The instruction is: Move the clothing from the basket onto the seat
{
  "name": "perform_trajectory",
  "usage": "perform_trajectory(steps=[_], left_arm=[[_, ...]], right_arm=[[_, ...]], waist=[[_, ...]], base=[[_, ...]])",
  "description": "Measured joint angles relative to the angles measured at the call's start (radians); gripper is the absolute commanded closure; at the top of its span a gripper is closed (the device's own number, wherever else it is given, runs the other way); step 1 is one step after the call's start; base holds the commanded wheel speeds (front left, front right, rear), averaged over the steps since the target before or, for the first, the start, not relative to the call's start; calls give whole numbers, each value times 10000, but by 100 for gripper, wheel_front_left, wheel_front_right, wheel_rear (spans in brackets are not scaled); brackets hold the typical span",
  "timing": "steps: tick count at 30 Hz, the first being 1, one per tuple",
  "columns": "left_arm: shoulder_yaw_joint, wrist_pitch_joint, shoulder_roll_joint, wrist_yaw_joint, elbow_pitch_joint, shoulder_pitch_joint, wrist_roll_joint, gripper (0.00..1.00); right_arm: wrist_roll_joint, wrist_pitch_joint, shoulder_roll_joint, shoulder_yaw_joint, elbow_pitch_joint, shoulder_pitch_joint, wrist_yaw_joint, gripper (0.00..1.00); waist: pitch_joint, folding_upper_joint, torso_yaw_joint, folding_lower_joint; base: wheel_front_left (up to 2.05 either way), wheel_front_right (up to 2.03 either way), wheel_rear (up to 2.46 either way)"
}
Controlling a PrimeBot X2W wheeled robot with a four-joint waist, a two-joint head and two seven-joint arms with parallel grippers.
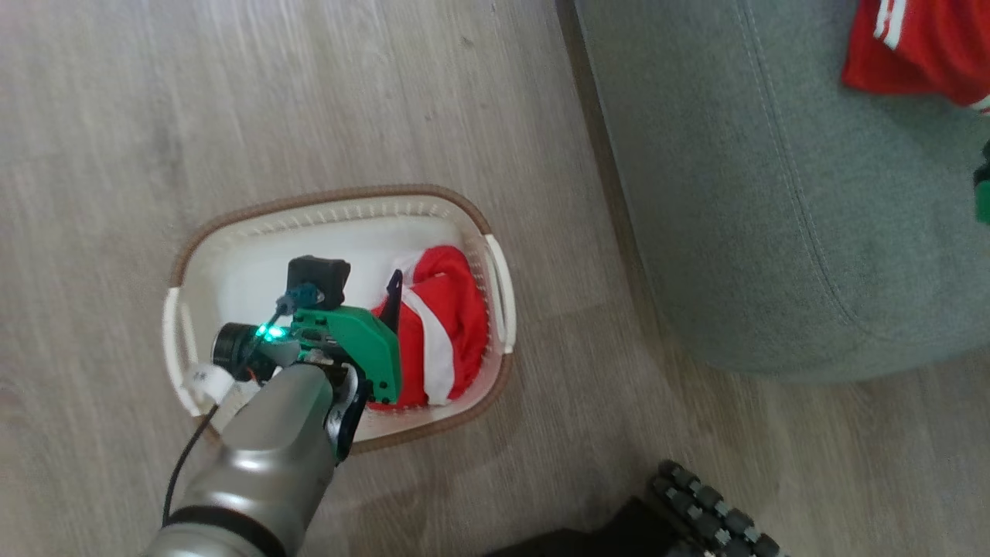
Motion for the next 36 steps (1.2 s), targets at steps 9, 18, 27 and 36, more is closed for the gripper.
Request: perform_trajectory(steps=[9,18,27,36], left_arm=[[-940,976,2,-121,963,-1008,-1300,0],[-1569,1885,12,-136,1779,-2075,-1739,0],[-1983,3097,21,-50,2188,-2361,-2067,0],[-2309,3887,23,-61,2284,-2532,-2194,38]], right_arm=[[82,-2,-63,-92,-403,-850,0,0],[127,-13,-29,-330,-903,-1626,2,0],[127,-13,125,-330,-1076,-2020,2,0],[127,-13,207,-303,-1074,-2021,2,0]], waist=[[1229,0,-534,0],[2487,0,-962,-1],[3289,0,-1252,-1],[3454,0,-1300,-2]], base=[[0,0,0],[0,0,0],[0,0,0],[0,0,0]])
